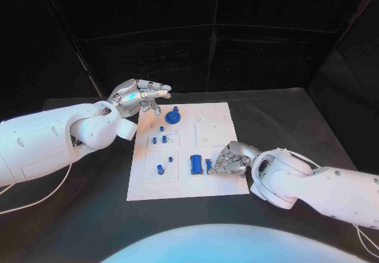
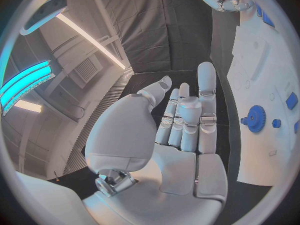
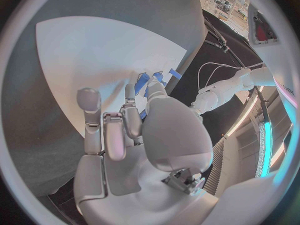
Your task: Assemble the parts on the task board
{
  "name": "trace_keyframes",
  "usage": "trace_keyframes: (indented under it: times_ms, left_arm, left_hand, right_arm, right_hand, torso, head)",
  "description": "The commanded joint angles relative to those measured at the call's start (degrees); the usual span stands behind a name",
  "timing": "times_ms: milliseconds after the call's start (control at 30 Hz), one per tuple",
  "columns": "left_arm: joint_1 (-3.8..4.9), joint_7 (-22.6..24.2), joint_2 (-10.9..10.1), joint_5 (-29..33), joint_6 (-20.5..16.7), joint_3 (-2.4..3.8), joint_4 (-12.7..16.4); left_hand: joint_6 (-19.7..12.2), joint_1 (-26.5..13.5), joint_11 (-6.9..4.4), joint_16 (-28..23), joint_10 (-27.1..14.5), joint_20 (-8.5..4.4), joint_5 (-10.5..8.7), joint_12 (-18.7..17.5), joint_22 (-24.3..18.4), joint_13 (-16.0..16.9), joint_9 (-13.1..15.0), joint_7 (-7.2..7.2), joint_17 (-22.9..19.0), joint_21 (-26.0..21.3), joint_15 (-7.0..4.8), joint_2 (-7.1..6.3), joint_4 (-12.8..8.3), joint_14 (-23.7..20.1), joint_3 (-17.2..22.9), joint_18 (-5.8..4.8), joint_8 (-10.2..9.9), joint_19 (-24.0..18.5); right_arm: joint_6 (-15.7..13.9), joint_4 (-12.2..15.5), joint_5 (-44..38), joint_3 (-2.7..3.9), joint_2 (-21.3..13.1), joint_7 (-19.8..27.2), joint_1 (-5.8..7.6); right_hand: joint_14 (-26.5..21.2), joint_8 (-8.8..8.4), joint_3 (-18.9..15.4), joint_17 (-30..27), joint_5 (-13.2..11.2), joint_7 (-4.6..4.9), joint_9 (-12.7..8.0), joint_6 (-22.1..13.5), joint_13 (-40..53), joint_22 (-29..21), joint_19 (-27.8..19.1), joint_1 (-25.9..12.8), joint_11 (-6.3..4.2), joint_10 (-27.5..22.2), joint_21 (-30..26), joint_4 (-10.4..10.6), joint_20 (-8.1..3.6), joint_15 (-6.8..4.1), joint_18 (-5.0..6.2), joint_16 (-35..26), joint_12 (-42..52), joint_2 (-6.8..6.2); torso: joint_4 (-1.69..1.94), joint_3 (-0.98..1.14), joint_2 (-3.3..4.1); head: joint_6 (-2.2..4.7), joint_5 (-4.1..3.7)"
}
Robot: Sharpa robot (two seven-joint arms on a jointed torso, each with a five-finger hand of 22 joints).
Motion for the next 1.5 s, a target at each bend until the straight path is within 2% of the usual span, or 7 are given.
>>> trace_keyframes:
  times_ms: [33,833,1100,1200,1333,1400,1500]
  left_arm:
    - [0.07,0.2,0.1,-0.2,0.8,0.03,0.1]
    - [0.06,0.2,0.3,-0.2,0.9,0.02,-0.1]
    - [0.05,0.6,0.2,-0.2,0.6,0.02,-0.1]
    - [0.04,1.1,0.1,-0.2,0.4,0.01,0.2]
    - [-0.04,1.7,0.3,-0.2,-0.3,0.01,0.1]
    - [-0.14,2.1,0.7,0.0,-1.0,0.00,-0.3]
    - [-0.30,2.5,1.7,0.6,-2.0,-0.12,-1.3]
  left_hand:
    - [-0.3,0.0,-0.06,0.3,-0.4,0.30,-0.15,0.4,-0.1,0.1,0.1,0.03,0.0,-0.3,-0.07,0.38,0.1,-0.4,-0.2,0.76,0.2,-0.1]
    - [-0.3,0.0,-0.05,0.3,-0.6,0.33,-0.15,0.5,-0.1,0.1,0.1,0.03,-0.1,-0.3,-0.05,0.51,0.2,-0.4,-0.3,0.75,0.2,-0.1]
    - [-0.4,0.0,-0.04,0.2,-0.6,0.33,-0.15,0.5,-0.1,0.1,0.1,0.02,-0.3,-0.4,-0.04,0.53,0.3,-0.5,-0.3,0.75,0.2,-0.1]
    - [-0.4,0.0,-0.04,0.1,-0.6,0.34,-0.16,0.5,-0.1,0.1,0.1,0.02,-0.5,-0.4,-0.04,0.54,0.3,-0.6,-0.3,0.75,0.2,-0.1]
    - [-0.5,0.0,0.01,-0.7,-1.0,0.41,-0.20,0.7,-0.3,0.1,0.1,-0.03,-2.1,-0.7,0.09,0.55,0.3,-1.7,-0.5,0.74,0.3,-0.7]
    - [-0.6,0.1,0.34,-6.8,-2.4,0.73,-0.21,0.6,-0.9,-0.1,0.1,0.06,-13.0,-2.1,0.51,0.45,0.3,-8.4,-0.8,0.61,0.6,-3.1]
    - [-1.0,0.4,0.79,-9.2,-3.8,1.29,-0.17,1.0,-2.0,-0.2,0.1,0.33,-14.9,-4.3,1.12,0.43,0.2,-12.9,-1.3,0.50,0.9,-6.6]
  right_arm:
    - [0.6,-0.3,-0.5,0.01,0.2,0.2,0.05]
    - [1.6,-1.8,-2.1,0.02,1.6,2.2,0.07]
    - [-3.5,-0.9,5.6,0.04,-0.6,15.7,0.11]
    - [-4.3,-1.3,13.8,0.07,-1.4,23.4,0.42]
    - [-4.6,-4.2,24.6,0.09,-1.1,30.9,1.95]
    - [-4.5,-6.4,28.2,0.10,-0.6,34.1,3.24]
    - [-4.1,-9.8,31.4,0.10,0.4,37.5,4.64]
  right_hand:
    - [5.0,-0.37,-0.1,9.0,0.3,0.20,0.1,0.2,-0.1,0.1,0.4,0.2,0.10,0.0,0.1,-0.2,0.17,0.03,-0.82,0.2,-0.1,0.53]
    - [4.9,-0.54,-1.5,8.9,0.7,0.12,0.4,0.5,0.3,-0.1,0.2,0.9,0.02,0.2,0.0,-0.7,0.10,-0.05,-0.78,0.2,0.2,1.47]
    - [3.4,-2.27,-4.0,2.2,0.6,1.15,0.0,-2.5,-3.8,-8.4,-3.8,-1.6,0.93,-2.8,-4.7,1.4,0.68,0.65,0.42,-3.4,-4.3,1.89]
    - [1.5,-3.63,-4.6,-4.9,0.2,2.13,-0.4,-5.1,-10.2,-16.2,-7.6,-1.9,1.86,-7.7,-9.7,2.6,1.36,1.46,1.56,-7.9,-11.4,3.61]
    - [-3.2,-4.37,-4.8,-21.0,2.9,3.22,-0.8,-7.5,-23.0,-19.0,-9.6,0.4,2.83,-17.3,-14.3,2.3,2.30,2.28,1.62,-20.3,-25.6,4.75]
    - [-5.7,-4.28,-4.7,-30.4,4.5,3.68,-0.9,-8.3,-26.4,-20.7,-10.3,1.8,3.27,-19.8,-17.2,1.8,2.77,2.66,1.61,-28.7,-29.3,5.34]
    - [-9.5,-4.01,-4.8,-42.1,5.0,4.40,-1.2,-9.4,-30.1,-23.6,-11.9,3.8,4.06,-22.6,-22.3,1.1,3.61,3.56,1.56,-41.8,-33.2,6.09]
  torso:
    - [0.05,-0.01,0.05]
    - [-0.07,-0.03,-0.14]
    - [-0.02,-0.05,-0.31]
    - [0.01,-0.17,-0.63]
    - [0.09,-0.48,-1.37]
    - [0.22,-0.60,-1.81]
    - [0.91,-0.88,-2.48]
  head:
    - [-0.10,0.08]
    - [-0.49,0.33]
    - [0.23,-0.02]
    - [0.92,-0.37]
    - [1.88,-0.84]
    - [2.67,-1.12]
    - [4.21,-1.42]
